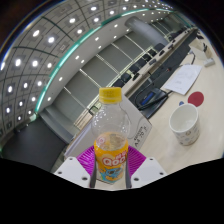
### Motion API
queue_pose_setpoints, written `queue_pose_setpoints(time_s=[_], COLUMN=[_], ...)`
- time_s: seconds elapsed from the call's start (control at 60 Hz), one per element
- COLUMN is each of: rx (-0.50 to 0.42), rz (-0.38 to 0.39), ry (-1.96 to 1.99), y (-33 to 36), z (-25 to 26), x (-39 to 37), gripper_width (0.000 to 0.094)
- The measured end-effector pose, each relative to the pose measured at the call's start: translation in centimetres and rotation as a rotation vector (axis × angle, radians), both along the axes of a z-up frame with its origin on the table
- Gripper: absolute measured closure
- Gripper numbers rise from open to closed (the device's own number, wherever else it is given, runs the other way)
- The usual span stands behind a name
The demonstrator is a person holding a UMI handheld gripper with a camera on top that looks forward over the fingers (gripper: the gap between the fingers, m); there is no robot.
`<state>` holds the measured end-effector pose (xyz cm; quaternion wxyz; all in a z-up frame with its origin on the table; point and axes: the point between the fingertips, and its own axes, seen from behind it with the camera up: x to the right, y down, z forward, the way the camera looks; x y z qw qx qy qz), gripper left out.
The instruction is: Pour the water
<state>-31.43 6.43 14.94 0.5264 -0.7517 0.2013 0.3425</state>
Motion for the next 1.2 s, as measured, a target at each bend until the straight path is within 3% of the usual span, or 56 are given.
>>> queue_pose_setpoints(time_s=[0.283, 0.567, 0.867, 1.2], rx=[-0.063, -0.142, -0.162, 0.104], rz=[0.006, 0.007, 0.057, 0.009], ry=[0.967, 1.327, 0.936, -0.097], y=[1.1, 2.7, 2.2, 4.5], z=[5.7, 4.0, 3.7, 9.9], x=[3.4, 5.1, 4.7, 16.2], gripper_width=[0.0535, 0.0535, 0.0532, 0.0531])
